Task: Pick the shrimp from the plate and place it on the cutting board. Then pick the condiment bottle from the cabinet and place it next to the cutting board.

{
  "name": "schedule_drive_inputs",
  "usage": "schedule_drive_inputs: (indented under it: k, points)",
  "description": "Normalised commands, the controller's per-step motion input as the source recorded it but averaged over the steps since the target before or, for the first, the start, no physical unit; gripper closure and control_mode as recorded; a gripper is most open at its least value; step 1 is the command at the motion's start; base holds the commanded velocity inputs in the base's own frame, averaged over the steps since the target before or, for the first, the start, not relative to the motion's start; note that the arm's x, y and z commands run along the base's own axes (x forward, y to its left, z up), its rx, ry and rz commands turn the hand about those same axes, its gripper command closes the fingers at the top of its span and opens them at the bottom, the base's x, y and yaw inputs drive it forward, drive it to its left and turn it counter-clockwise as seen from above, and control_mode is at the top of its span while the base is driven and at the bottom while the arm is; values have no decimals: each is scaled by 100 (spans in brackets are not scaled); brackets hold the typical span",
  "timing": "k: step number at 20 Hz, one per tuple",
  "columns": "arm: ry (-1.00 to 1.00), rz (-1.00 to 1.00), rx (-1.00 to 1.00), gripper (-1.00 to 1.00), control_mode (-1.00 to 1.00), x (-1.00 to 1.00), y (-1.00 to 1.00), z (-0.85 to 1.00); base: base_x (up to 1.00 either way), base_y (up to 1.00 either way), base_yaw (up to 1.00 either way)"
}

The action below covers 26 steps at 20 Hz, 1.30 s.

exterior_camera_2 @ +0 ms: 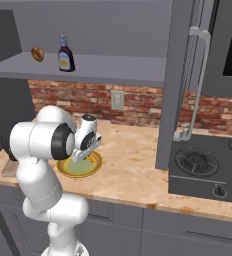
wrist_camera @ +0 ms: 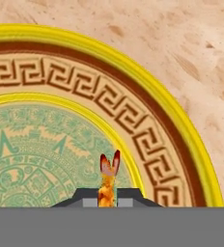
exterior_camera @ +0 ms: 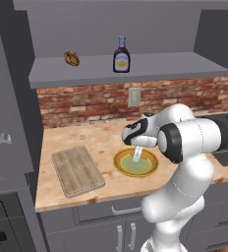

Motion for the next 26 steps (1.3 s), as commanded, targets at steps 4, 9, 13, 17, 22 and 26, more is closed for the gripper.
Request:
schedule_drive_inputs:
  k: [4,9,13,17,22,26]
  points:
    - [0,2,0,100,-100,-4,0,0,0,0,0]
    - [0,2,0,100,-100,-12,0,8,0,0,0]
    - [0,1,1,100,-100,-17,0,16,0,0,0]
    - [0,1,2,100,-100,-18,2,21,0,0,0]
    - [0,0,2,100,-100,-17,10,22,0,0,0]
    - [0,0,2,100,-100,-15,18,19,0,0,0]
